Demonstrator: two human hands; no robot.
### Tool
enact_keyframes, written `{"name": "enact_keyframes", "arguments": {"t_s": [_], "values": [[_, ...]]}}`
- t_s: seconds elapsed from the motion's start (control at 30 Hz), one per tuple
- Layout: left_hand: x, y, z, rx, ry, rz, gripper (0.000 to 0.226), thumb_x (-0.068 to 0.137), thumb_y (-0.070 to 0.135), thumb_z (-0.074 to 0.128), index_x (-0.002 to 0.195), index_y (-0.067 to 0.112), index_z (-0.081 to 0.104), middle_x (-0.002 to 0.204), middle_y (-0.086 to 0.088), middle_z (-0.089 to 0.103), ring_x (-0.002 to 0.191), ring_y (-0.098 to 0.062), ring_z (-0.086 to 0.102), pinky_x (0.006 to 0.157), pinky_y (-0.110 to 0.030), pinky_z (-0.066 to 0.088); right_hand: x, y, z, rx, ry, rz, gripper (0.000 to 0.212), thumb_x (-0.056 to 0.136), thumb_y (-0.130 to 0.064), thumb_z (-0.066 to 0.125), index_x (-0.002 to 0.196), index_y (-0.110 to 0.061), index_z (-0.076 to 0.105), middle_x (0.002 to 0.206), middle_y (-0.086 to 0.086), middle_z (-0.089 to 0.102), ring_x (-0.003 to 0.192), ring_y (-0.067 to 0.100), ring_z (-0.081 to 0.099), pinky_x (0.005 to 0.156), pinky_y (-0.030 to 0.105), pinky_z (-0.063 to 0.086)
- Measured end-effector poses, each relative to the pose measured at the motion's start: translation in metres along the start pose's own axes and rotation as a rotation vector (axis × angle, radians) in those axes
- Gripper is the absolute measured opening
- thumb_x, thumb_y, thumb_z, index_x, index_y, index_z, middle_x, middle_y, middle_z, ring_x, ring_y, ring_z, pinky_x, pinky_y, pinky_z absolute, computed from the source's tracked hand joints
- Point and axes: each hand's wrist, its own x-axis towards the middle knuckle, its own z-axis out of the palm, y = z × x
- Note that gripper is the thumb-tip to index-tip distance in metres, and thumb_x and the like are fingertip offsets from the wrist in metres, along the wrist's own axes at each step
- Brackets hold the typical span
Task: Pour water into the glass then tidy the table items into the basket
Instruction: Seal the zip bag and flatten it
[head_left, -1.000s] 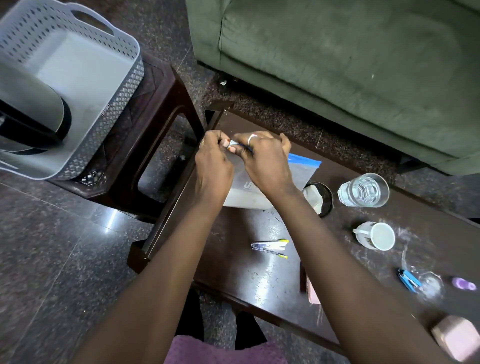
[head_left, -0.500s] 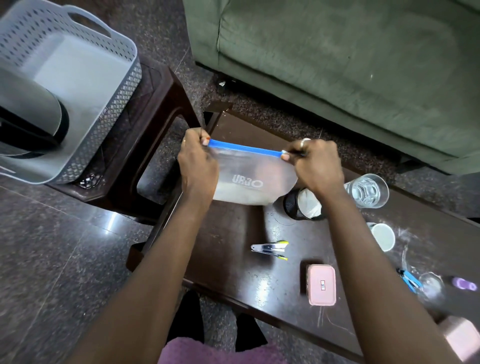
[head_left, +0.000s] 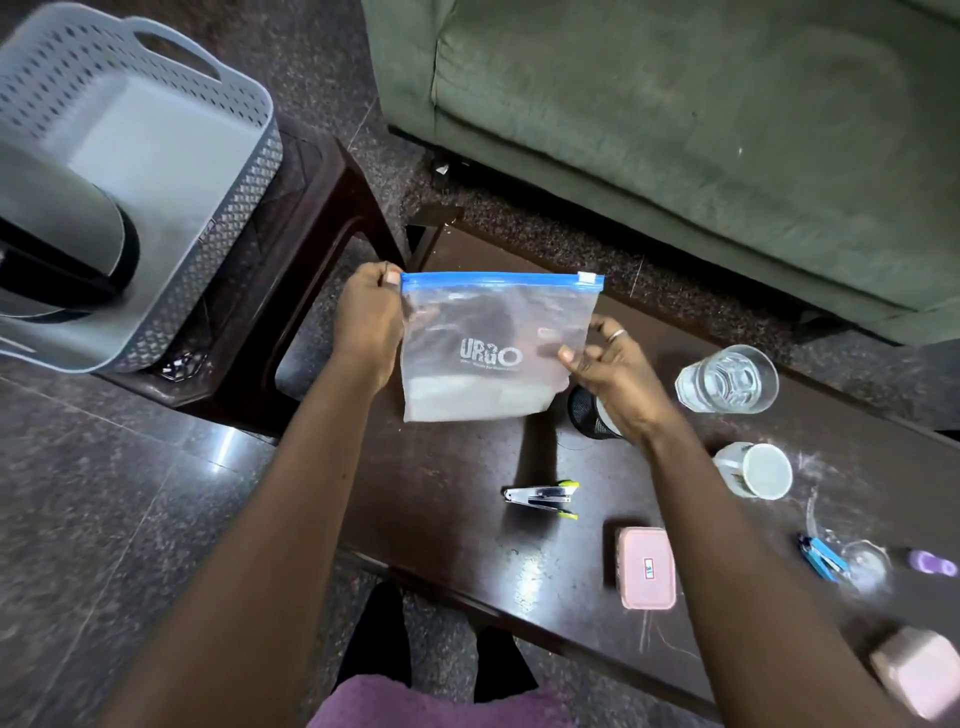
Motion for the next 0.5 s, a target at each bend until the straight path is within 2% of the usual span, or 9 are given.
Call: {"name": "enact_keyframes", "arguments": {"t_s": [0.07, 0.1, 0.13, 0.2, 0.27, 0.33, 0.4, 0.43, 0.5], "values": [[0.0, 0.002, -0.004, -0.089, -0.063, -0.109, 0.024, 0.1, 0.017, 0.035, 0.082, 0.014, 0.049, 0.077, -0.005, 0.054, 0.066, -0.016, 0.058, 0.063, -0.033, 0.056, 0.001, 0.015, 0.004, -0.015, 0.07, -0.022, 0.032, 0.082, 0.012, 0.055, 0.098, -0.014, 0.048, 0.072, -0.002, 0.075, 0.068, 0.008, 0.07, 0.066, 0.022, 0.056], [0.0, 0.001, -0.007, -0.085, -0.104, -0.176, 0.023, 0.1, 0.029, 0.035, 0.09, 0.015, 0.05, 0.08, -0.003, 0.057, 0.067, -0.014, 0.06, 0.061, -0.032, 0.054, 0.002, 0.019, 0.005, -0.02, 0.114, -0.04, 0.032, 0.082, 0.012, 0.056, 0.096, -0.015, 0.049, 0.071, -0.002, 0.075, 0.065, 0.009, 0.069, 0.064, 0.023, 0.056], [0.001, -0.003, -0.013, -0.054, -0.163, -0.253, 0.034, 0.098, 0.044, 0.033, 0.101, 0.016, 0.051, 0.085, -0.003, 0.061, 0.072, -0.015, 0.062, 0.064, -0.032, 0.053, 0.003, 0.022, 0.006, -0.022, 0.162, -0.062, 0.031, 0.081, 0.011, 0.059, 0.094, -0.016, 0.049, 0.07, -0.001, 0.074, 0.063, 0.01, 0.069, 0.063, 0.025, 0.057], [0.002, -0.013, -0.023, 0.076, -0.314, -0.383, 0.06, 0.089, 0.066, 0.026, 0.116, 0.019, 0.053, 0.101, -0.007, 0.066, 0.09, -0.022, 0.065, 0.077, -0.036, 0.052, 0.006, 0.026, 0.007, 0.031, 0.24, -0.091, 0.033, 0.079, 0.01, 0.062, 0.092, -0.018, 0.049, 0.071, 0.001, 0.072, 0.062, 0.012, 0.066, 0.062, 0.033, 0.058], [-0.001, -0.026, -0.027, 0.204, -0.441, -0.415, 0.068, 0.084, 0.071, 0.027, 0.13, 0.024, 0.046, 0.12, -0.01, 0.061, 0.109, -0.025, 0.06, 0.097, -0.042, 0.045, 0.008, 0.026, 0.007, 0.103, 0.303, -0.094, 0.035, 0.079, 0.01, 0.063, 0.091, -0.02, 0.05, 0.069, 0.003, 0.069, 0.064, 0.014, 0.064, 0.06, 0.041, 0.058], [-0.007, -0.038, -0.025, 0.218, -0.491, -0.347, 0.057, 0.087, 0.058, 0.045, 0.134, 0.026, 0.04, 0.13, -0.004, 0.056, 0.114, -0.022, 0.058, 0.102, -0.041, 0.04, 0.012, 0.024, 0.007, 0.122, 0.358, -0.091, 0.036, 0.079, 0.008, 0.064, 0.091, -0.023, 0.05, 0.066, 0.002, 0.07, 0.061, 0.015, 0.065, 0.056, 0.039, 0.058], [-0.011, -0.045, -0.022, 0.155, -0.444, -0.246, 0.052, 0.086, 0.027, 0.062, 0.133, 0.024, 0.039, 0.115, 0.001, 0.064, 0.101, -0.018, 0.062, 0.091, -0.037, 0.045, 0.014, 0.02, 0.006, 0.143, 0.376, -0.099, 0.038, 0.08, 0.008, 0.062, 0.094, -0.026, 0.05, 0.064, -0.001, 0.07, 0.058, 0.013, 0.065, 0.054, 0.032, 0.056], [-0.011, -0.048, -0.02, 0.109, -0.411, -0.208, 0.057, 0.084, 0.013, 0.064, 0.132, 0.025, 0.037, 0.104, 0.0, 0.066, 0.093, -0.016, 0.063, 0.085, -0.035, 0.048, 0.015, 0.019, 0.006, 0.131, 0.382, -0.109, 0.039, 0.081, 0.007, 0.062, 0.096, -0.028, 0.051, 0.062, -0.003, 0.069, 0.059, 0.012, 0.064, 0.056, 0.029, 0.055], [-0.01, -0.051, -0.02, 0.057, -0.375, -0.123, 0.064, 0.081, -0.001, 0.064, 0.13, 0.031, 0.038, 0.09, -0.001, 0.066, 0.082, -0.012, 0.064, 0.077, -0.031, 0.052, 0.015, 0.017, 0.003, 0.061, 0.372, -0.118, 0.036, 0.083, 0.001, 0.062, 0.099, -0.03, 0.054, 0.064, -0.007, 0.062, 0.061, 0.008, 0.06, 0.063, 0.027, 0.05]]}}
